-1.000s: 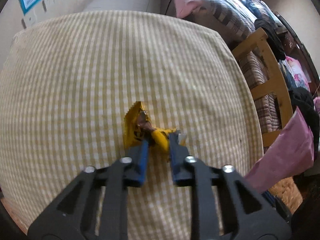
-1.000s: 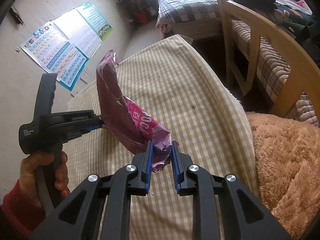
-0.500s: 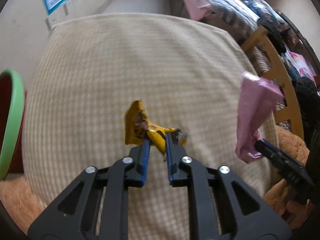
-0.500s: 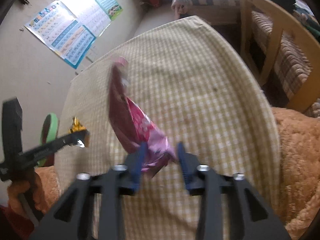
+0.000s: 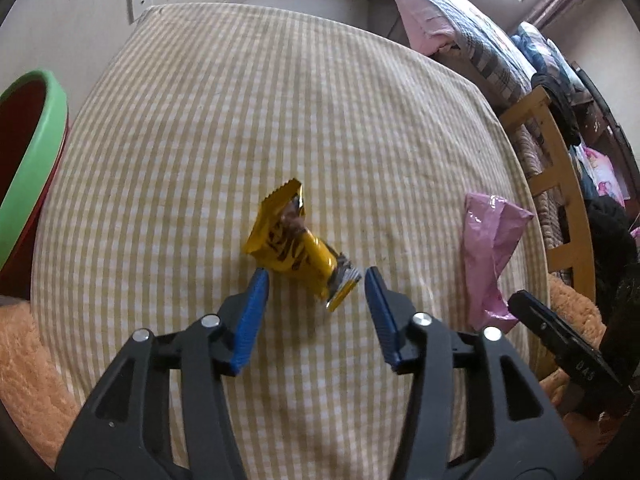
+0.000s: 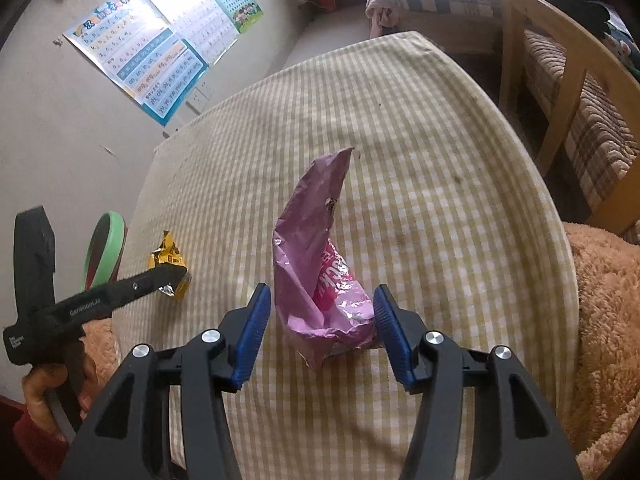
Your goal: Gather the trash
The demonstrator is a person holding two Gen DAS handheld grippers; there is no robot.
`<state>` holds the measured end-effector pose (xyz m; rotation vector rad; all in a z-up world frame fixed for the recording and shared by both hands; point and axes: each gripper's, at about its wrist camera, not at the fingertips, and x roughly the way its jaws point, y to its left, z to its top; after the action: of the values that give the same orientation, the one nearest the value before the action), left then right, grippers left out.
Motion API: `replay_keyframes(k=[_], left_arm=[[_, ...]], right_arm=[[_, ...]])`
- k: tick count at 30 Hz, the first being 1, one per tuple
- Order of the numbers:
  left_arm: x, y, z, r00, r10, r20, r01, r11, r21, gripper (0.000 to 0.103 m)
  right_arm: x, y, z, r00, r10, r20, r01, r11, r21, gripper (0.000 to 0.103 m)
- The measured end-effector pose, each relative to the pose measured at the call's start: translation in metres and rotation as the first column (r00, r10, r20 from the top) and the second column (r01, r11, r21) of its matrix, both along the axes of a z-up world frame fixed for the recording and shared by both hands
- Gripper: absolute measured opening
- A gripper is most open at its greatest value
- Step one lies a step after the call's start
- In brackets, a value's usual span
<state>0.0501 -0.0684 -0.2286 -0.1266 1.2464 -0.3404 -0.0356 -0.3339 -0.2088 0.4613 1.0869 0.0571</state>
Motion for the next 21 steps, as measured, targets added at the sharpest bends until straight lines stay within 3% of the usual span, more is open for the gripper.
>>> replay_keyframes(k=[4,7,11,16,21], left_arm=[[0.007,-0.005,-0.010,1.000,-0.003,-0.021,0.003,1.000,0.016,0.045],[0.009,-0.008,-0.016,0.999,-0.018,-0.035,0.019,1.000,0.024,0.009],[0.007,-0.003,-0.012,1.000,-0.004,-0.028,0.004,1.000,0.003,0.004],[-0.001,0.006,0.007,0.999,-0.020,0.028,0.020,1.000,0.014,0.004],[-0.001,0.011,0.006,1.000,-0.020,0.021,0.020,1.000,0.020,0.004]], right_arm=[[-0.001,0.004,0.000,1.000,0.018,0.003,-0.018,1.000,-0.008,0.053],[-0.001,0.006,0.001,1.000,0.023,0.007,-0.023,1.000,-0.016,0.053],[0.000,0.007,-0.001,1.000,0.019,-0.004,-0.019,1.000,-0.019,0.053],[0.004,0.004,0.006,1.000,-0.009,0.024,0.009,1.000,-0.007,0.055],[0.012,0.014,0.001,1.000,0.028,0.001,-0.028,0.999,-0.032,0.058]])
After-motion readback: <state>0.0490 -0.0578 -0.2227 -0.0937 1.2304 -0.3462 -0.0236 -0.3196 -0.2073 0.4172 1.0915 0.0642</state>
